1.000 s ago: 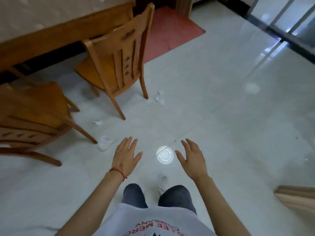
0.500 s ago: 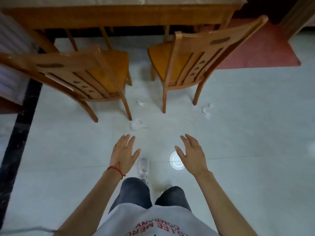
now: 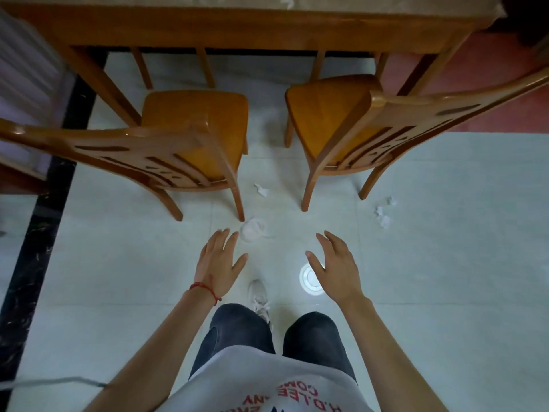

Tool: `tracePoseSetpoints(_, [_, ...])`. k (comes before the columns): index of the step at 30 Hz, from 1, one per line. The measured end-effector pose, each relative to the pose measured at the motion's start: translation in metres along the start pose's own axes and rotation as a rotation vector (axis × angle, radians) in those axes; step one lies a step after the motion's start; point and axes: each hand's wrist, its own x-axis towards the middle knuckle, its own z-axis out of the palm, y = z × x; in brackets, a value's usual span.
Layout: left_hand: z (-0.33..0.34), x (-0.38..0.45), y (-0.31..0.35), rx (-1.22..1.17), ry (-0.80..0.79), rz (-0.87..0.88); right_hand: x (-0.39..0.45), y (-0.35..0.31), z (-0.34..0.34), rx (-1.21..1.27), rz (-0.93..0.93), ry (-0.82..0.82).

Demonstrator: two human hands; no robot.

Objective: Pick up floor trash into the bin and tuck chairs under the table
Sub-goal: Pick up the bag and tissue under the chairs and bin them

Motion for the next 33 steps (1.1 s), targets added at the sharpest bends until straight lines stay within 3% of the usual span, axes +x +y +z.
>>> tracePoseSetpoints(19, [0.056,0.102,0.002,-0.064,0.046,-0.179,0.141,0.047,0.044,-0.045,-0.144,-0.108])
tracePoseSetpoints(33, [0.219,0.209,-0.104,-0.007,0.061,-0.124,0.250,0.131,0.219,-0.056,-0.275,-0.104])
